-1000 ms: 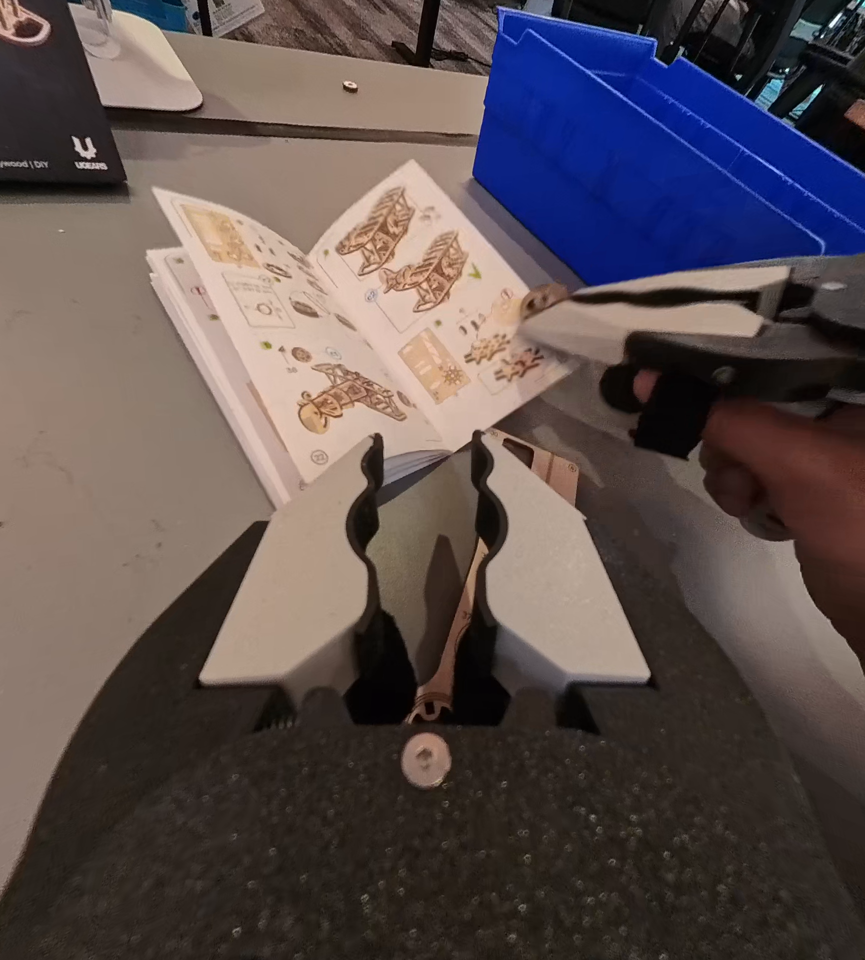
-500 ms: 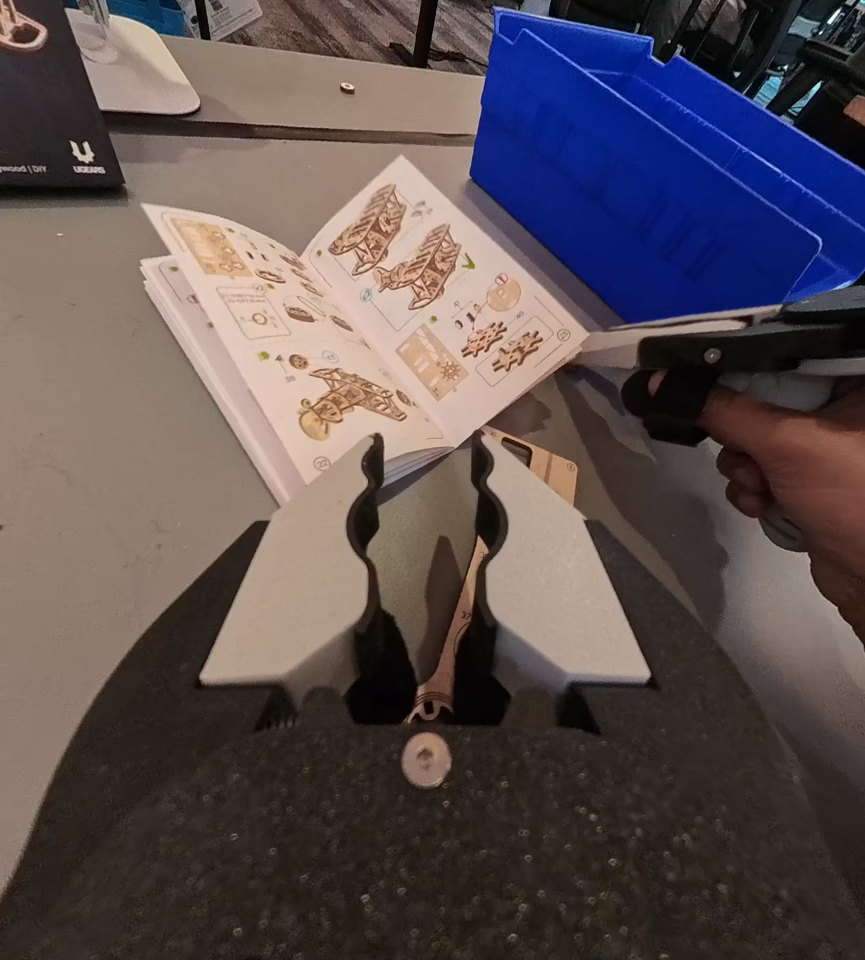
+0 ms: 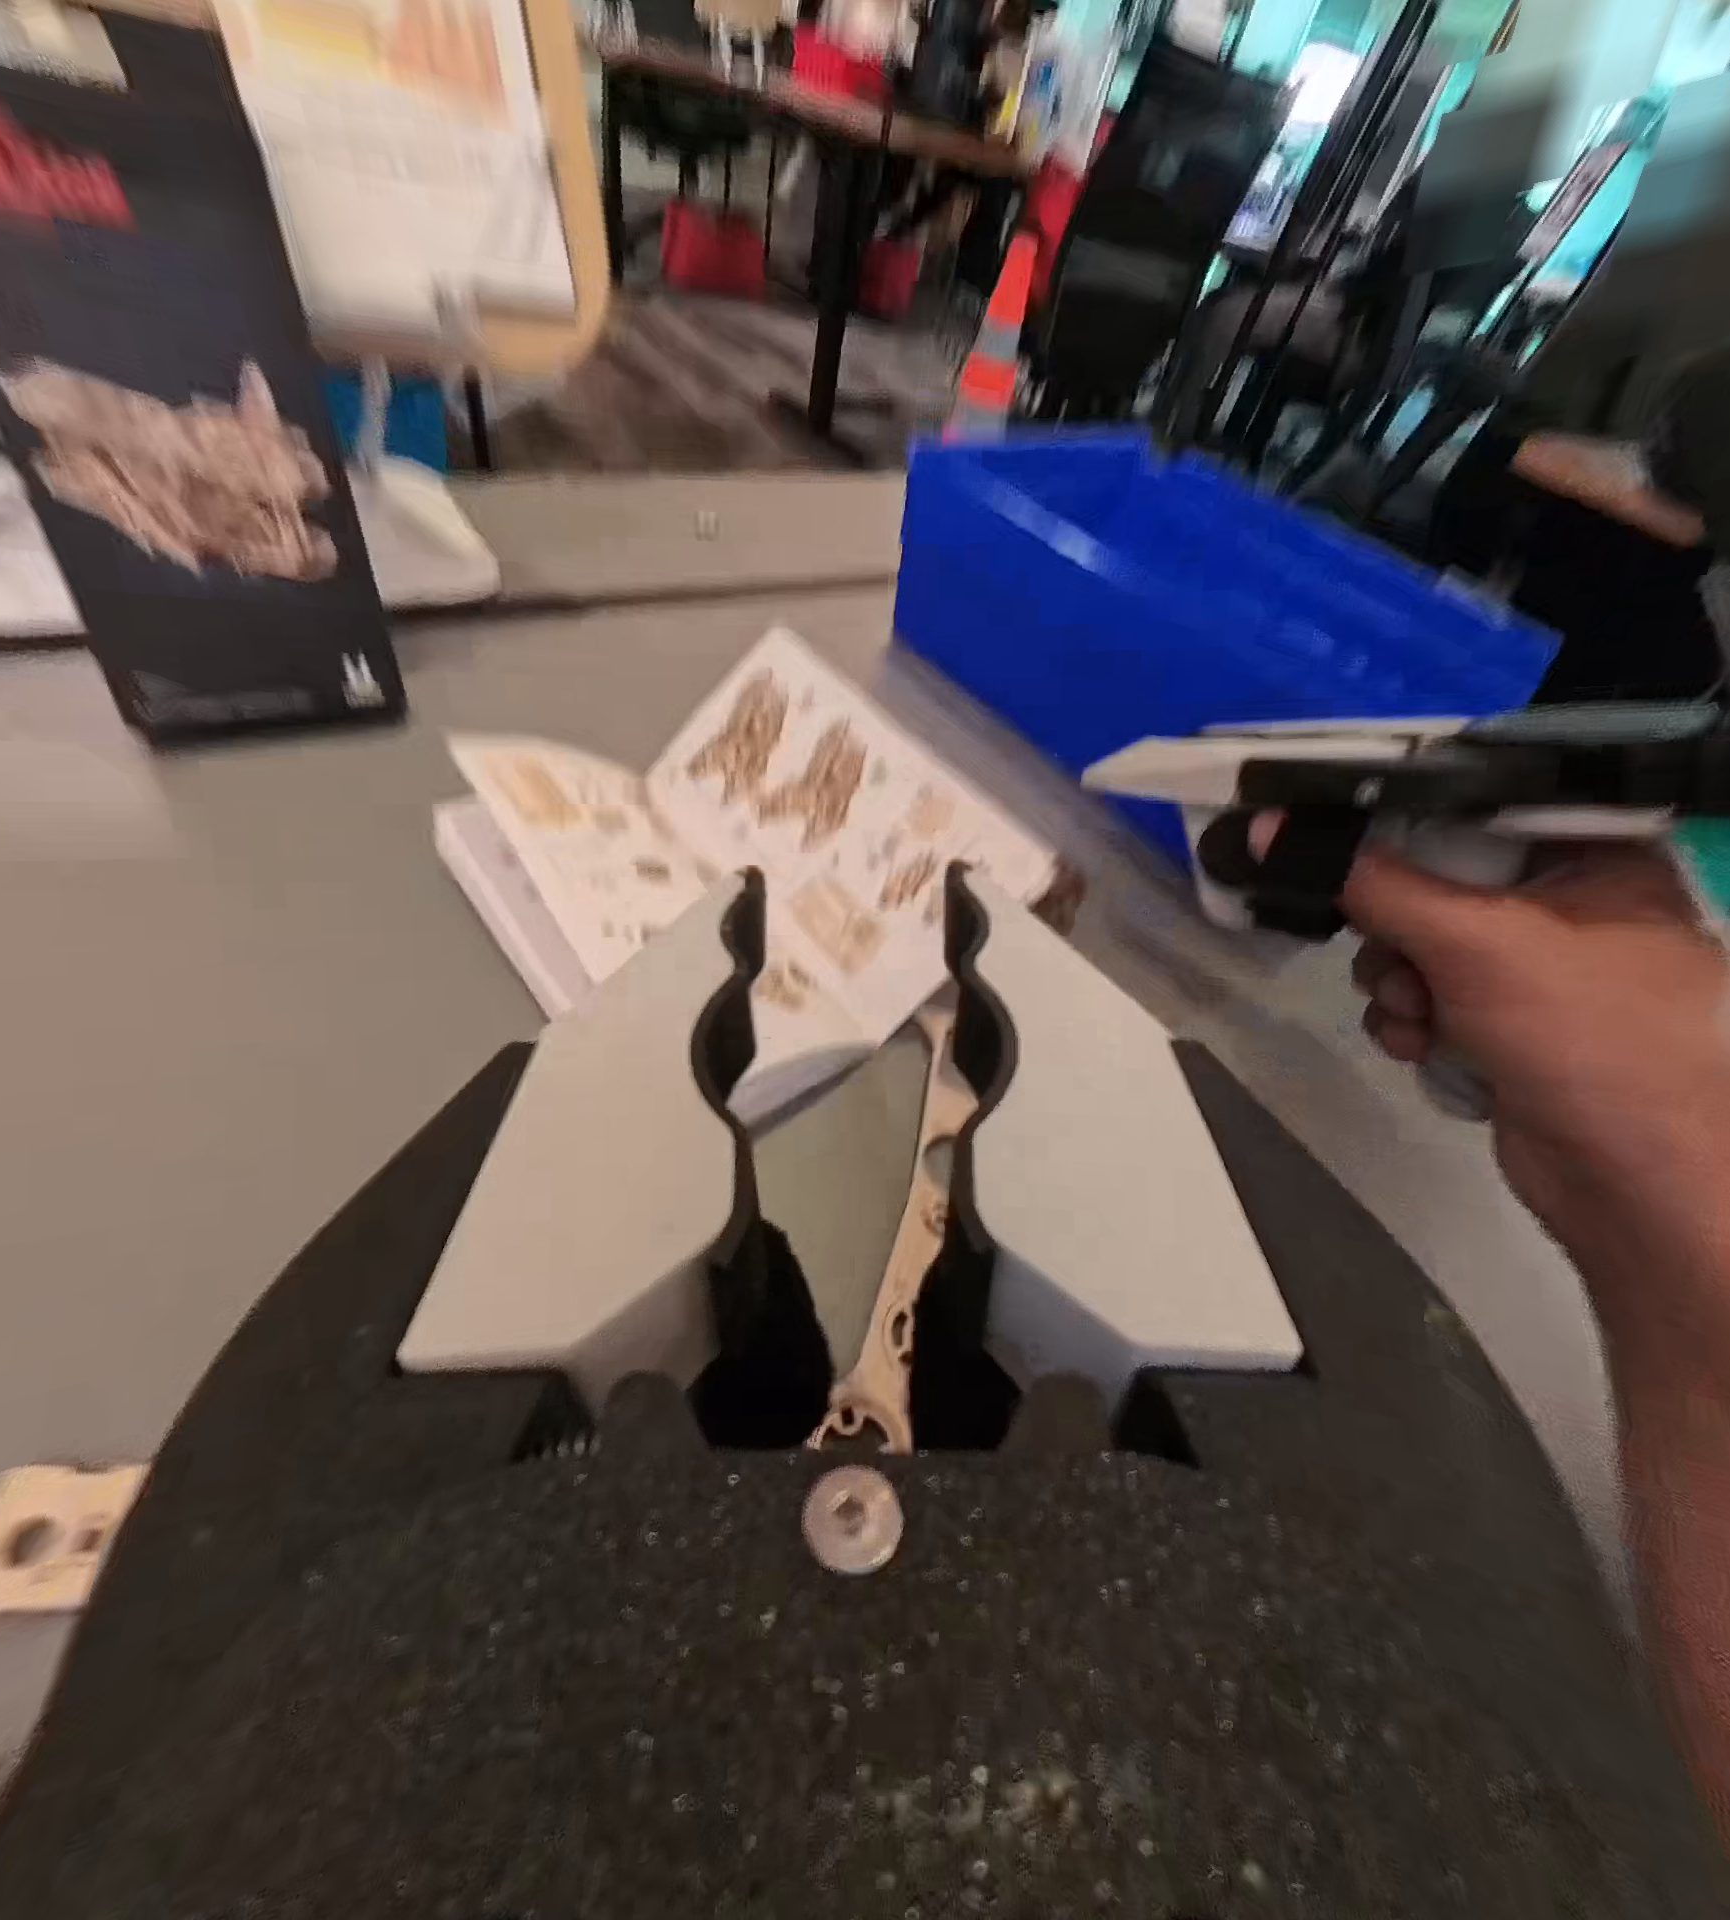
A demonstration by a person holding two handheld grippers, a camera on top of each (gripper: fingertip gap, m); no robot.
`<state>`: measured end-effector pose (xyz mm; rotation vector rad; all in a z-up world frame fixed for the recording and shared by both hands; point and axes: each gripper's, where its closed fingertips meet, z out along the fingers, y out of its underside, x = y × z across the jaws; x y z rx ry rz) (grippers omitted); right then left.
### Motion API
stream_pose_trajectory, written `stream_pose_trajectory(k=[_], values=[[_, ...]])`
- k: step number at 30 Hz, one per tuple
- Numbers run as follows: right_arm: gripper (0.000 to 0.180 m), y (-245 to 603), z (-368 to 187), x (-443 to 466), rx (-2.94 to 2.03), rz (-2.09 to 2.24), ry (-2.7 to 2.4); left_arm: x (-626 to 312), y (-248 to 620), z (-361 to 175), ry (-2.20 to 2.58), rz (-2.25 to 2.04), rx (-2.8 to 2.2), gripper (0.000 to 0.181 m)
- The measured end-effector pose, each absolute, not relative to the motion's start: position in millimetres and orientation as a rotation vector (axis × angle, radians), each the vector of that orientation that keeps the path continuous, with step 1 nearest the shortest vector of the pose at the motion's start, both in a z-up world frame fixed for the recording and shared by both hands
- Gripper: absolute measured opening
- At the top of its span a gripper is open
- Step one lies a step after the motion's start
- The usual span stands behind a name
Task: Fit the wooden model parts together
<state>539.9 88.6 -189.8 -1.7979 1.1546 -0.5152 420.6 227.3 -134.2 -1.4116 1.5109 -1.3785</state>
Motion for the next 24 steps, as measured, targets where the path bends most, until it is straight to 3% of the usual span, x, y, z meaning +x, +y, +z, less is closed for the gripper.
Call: stream_pose_trajectory(k=[3, 6, 10, 16, 21, 24], values=[[0.039, 88, -136, 523, -1.711, -0.561, 1.019, 391, 223, -68, 1.566, -1.446, -1.274, 0.036], [0.040, 88, -104, 491, -1.729, -0.525, 0.941, 359, 225, -53, 1.776, -1.284, -1.223, 0.039], [0.039, 76, -94, 442, -1.827, -0.492, 0.898, 327, 232, -102, 2.090, -0.845, -1.149, 0.044], [0.038, 57, -121, 373, -1.870, -0.368, 0.961, 332, 181, -194, 2.508, -0.804, -1.043, 0.060], [0.038, 52, -136, 325, -1.951, -0.315, 0.917, 339, 183, -236, 2.692, -0.580, -1.131, 0.068], [0.038, 53, -131, 306, -1.950, -0.310, 0.871, 329, 185, -231, 2.676, -0.519, -1.024, 0.063]])
